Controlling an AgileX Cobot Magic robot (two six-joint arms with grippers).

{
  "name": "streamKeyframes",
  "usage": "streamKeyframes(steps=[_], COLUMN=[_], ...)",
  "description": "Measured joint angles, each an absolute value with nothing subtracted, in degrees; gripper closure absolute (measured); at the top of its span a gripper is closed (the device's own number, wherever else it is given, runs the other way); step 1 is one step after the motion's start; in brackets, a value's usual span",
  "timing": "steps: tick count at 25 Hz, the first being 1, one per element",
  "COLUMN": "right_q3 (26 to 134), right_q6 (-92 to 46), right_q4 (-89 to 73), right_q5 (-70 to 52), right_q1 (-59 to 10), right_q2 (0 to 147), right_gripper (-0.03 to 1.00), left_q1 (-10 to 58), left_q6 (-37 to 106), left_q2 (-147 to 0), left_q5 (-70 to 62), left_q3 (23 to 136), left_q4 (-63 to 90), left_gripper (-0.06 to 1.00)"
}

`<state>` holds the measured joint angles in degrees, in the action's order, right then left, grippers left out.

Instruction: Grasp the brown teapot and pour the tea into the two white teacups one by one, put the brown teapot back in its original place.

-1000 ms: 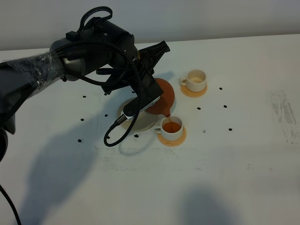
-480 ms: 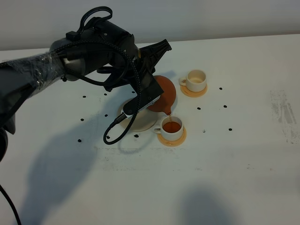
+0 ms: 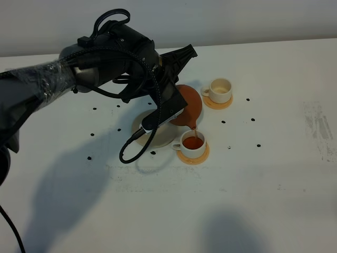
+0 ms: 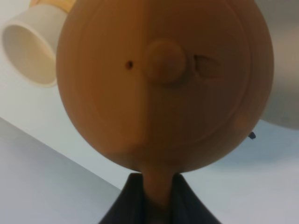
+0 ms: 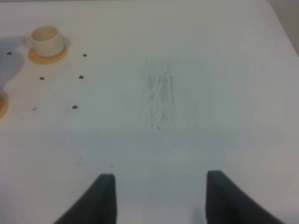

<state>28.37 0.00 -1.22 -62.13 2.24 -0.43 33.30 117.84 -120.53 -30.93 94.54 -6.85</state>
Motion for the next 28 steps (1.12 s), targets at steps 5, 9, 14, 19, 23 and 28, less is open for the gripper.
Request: streamKeyframes(steps=[5, 9, 14, 19, 23, 28], right_q3=[28.4, 28.4, 28.4, 28.4, 28.4, 28.4], right_q6=[0.0, 0.0, 0.0, 0.0, 0.0, 0.0], right_q4=[-1.2, -1.2, -1.2, -1.2, -1.2, -1.2], right_q5=[-62.1, -62.1, -62.1, -62.1, -62.1, -62.1], right_q1=[2.2, 2.2, 2.2, 2.2, 2.2, 2.2], right_q2=[-0.4, -0.4, -0.4, -0.4, -0.4, -0.4], right_gripper=[0.52, 0.52, 0.52, 0.52, 0.52, 0.52], left_q1=[33.4, 33.4, 33.4, 33.4, 33.4, 33.4], left_q6=[117.9, 117.9, 117.9, 117.9, 117.9, 117.9], left_q2=[-120.5, -120.5, -120.5, -120.5, -120.5, -120.5], left_q5=[-30.9, -30.8, -30.8, -30.8, -30.8, -30.8], left_q3=[94.5, 94.5, 94.5, 94.5, 94.5, 94.5], left_q4=[-7.0, -7.5, -7.9, -8.0, -8.2, -8.4], left_gripper=[0.84, 0.84, 0.84, 0.84, 0.84, 0.84])
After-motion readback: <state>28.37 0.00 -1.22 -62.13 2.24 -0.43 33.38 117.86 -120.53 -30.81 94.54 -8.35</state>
